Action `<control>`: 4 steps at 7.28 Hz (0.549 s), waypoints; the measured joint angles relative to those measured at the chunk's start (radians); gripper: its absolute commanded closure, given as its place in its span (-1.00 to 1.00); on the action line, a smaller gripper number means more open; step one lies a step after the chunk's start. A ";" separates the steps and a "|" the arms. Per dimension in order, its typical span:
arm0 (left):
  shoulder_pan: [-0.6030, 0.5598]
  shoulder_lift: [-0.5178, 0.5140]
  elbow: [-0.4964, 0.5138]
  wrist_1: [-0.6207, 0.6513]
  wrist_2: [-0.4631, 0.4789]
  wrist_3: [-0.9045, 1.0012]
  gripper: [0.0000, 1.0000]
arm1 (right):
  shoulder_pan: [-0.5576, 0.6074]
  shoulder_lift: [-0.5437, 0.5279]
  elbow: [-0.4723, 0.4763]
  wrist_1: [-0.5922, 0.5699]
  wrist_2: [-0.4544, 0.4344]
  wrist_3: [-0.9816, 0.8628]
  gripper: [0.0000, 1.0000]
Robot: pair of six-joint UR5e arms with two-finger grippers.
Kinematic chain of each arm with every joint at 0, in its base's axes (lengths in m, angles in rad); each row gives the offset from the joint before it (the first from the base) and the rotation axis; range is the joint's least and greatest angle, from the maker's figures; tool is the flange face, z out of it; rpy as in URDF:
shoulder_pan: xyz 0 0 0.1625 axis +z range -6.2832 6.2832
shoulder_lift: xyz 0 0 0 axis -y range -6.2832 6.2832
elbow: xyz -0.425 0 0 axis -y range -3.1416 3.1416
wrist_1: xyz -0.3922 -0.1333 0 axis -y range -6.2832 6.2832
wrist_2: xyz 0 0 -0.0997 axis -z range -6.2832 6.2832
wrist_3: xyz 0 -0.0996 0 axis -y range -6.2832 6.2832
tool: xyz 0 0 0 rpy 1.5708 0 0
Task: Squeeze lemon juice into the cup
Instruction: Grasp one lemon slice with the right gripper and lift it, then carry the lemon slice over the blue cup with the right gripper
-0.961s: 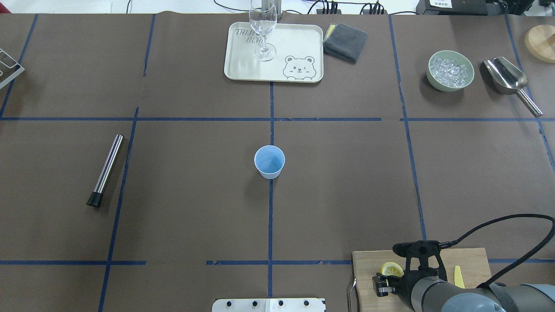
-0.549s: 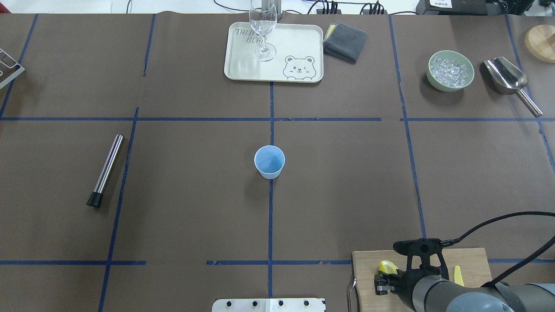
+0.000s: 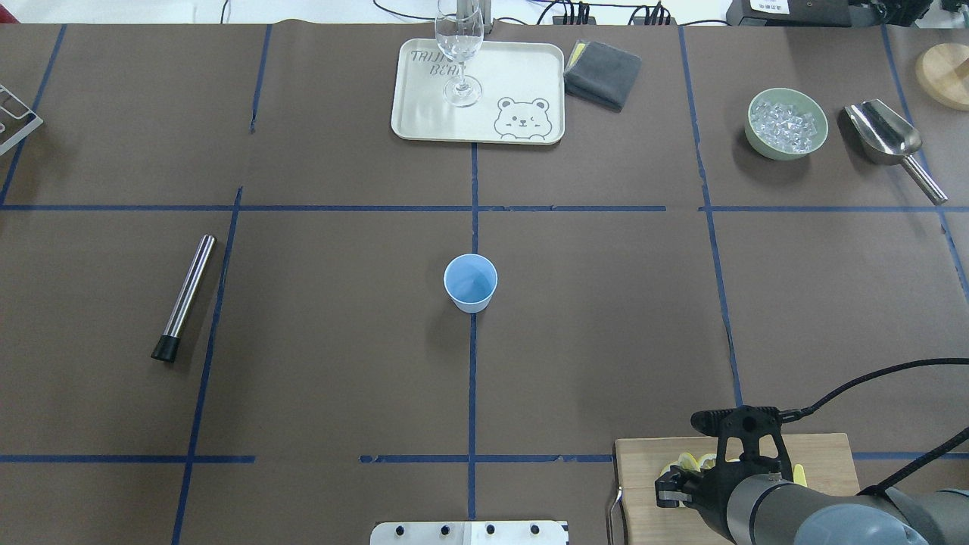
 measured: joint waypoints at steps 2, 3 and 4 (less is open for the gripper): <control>0.000 0.000 0.001 0.000 0.000 0.000 -1.00 | 0.030 0.014 0.025 -0.045 0.029 -0.003 0.83; 0.000 0.000 0.001 0.000 0.000 0.000 -1.00 | 0.058 0.058 0.023 -0.092 0.070 -0.007 0.83; 0.000 0.000 0.001 0.000 0.000 0.000 -1.00 | 0.093 0.153 0.011 -0.185 0.112 -0.014 0.83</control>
